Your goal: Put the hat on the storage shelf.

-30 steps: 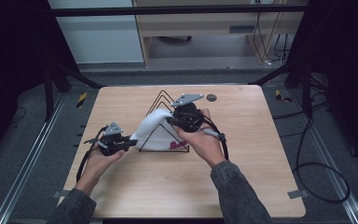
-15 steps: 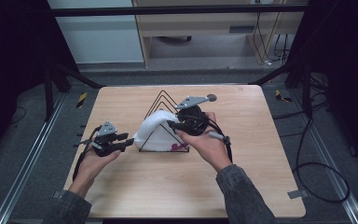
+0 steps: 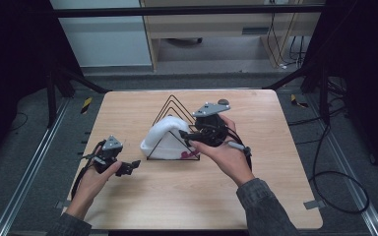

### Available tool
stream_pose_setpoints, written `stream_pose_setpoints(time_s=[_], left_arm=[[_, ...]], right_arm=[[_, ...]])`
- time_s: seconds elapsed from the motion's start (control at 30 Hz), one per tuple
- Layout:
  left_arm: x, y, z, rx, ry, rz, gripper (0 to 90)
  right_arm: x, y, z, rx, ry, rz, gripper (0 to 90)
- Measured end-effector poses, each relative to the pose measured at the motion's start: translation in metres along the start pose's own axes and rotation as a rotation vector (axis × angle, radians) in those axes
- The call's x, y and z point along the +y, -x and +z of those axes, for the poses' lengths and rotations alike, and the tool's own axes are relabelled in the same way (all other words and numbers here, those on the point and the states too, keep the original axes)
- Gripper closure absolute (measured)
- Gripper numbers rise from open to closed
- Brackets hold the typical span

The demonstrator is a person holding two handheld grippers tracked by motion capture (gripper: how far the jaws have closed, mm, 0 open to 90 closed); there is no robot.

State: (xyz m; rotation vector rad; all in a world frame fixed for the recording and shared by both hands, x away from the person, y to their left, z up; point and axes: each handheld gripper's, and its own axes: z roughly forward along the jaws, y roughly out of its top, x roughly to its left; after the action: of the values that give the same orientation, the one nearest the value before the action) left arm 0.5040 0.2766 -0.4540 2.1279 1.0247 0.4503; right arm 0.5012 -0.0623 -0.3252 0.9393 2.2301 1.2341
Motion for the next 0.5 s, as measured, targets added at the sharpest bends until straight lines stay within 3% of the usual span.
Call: stream_pose_setpoints(time_s=[0.07, 0.13, 0.2, 0.23, 0.5], left_arm=[[-0.004, 0.000, 0.001, 0.003, -0.002, -0.017, 4.8], [-0.008, -0.001, 0.002, -0.021, -0.004, -0.029, 4.8], [-0.012, -0.001, 0.003, -0.008, -0.012, -0.042, 4.9], [-0.015, -0.001, 0.003, 0.011, -0.018, -0.033, 5.3], [-0.022, -0.003, 0.000, 0.031, -0.008, -0.029, 5.2]], right_arm=[[0.000, 0.002, -0.006, -0.014, 0.018, 0.006, 16.3], [-0.001, 0.004, -0.008, -0.021, 0.023, 0.006, 13.9], [-0.002, 0.007, -0.012, -0.029, 0.024, 0.006, 11.9], [-0.004, 0.010, -0.017, -0.041, 0.026, 0.010, 10.0], [-0.008, 0.018, -0.034, -0.039, 0.047, 0.011, 8.3]])
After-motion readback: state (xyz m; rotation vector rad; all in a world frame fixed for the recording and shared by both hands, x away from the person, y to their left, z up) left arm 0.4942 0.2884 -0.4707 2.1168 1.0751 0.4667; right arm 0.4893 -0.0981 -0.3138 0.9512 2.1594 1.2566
